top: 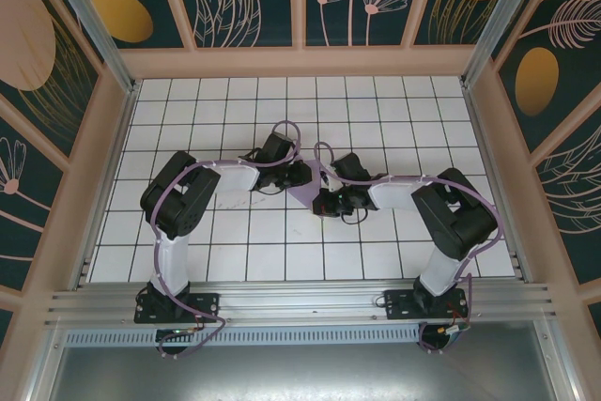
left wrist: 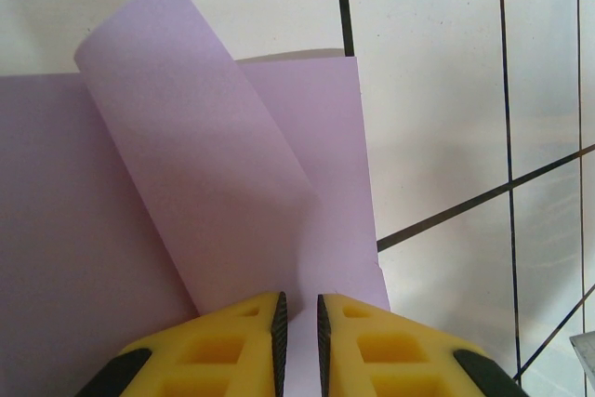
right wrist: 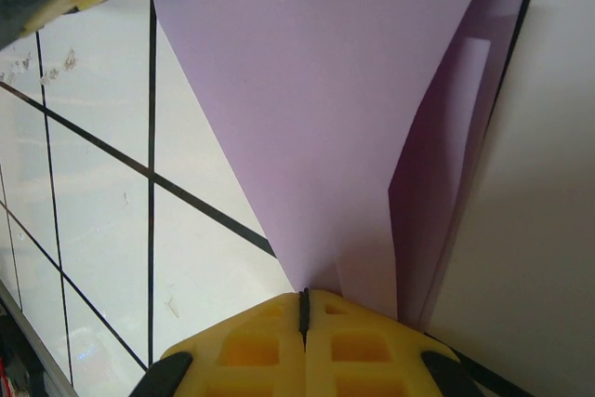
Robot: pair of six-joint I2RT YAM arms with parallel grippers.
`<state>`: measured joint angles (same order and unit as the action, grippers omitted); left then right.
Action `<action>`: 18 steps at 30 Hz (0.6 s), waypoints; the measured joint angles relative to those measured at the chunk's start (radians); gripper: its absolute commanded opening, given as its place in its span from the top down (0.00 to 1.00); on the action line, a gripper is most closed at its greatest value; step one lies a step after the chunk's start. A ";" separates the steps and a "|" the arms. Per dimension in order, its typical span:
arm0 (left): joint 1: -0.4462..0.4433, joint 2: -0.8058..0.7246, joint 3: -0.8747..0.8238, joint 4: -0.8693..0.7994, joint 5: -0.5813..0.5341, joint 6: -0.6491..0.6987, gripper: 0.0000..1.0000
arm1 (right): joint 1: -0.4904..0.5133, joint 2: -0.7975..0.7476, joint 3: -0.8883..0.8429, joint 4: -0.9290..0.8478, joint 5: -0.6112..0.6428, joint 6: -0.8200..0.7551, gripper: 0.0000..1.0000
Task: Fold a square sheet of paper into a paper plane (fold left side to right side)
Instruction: Fourth fold the wing at the center of the table.
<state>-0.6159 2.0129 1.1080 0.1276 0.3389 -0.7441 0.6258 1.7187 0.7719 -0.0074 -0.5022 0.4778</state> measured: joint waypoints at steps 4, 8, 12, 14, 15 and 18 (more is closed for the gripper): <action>0.000 0.000 0.000 0.000 -0.001 0.000 0.79 | 0.000 0.000 -0.001 0.000 0.000 0.000 1.00; -0.001 0.000 0.003 -0.005 -0.004 0.003 0.79 | 0.000 -0.002 -0.001 0.000 0.000 0.000 0.99; -0.002 0.000 0.009 -0.018 -0.008 0.007 0.79 | 0.001 -0.024 -0.005 -0.006 0.002 0.000 1.00; -0.002 0.000 0.011 -0.023 -0.008 0.008 0.79 | 0.001 -0.052 -0.005 -0.011 0.001 0.000 1.00; -0.002 0.000 0.011 -0.024 -0.008 0.008 0.79 | 0.001 -0.068 -0.005 -0.012 -0.001 0.000 1.00; -0.002 0.000 0.012 -0.026 -0.009 0.008 0.79 | 0.001 -0.116 -0.004 -0.010 -0.011 0.000 1.00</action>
<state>-0.6178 2.0129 1.1202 0.1013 0.3302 -0.7364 0.6266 1.6024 0.7677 -0.0177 -0.5133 0.4778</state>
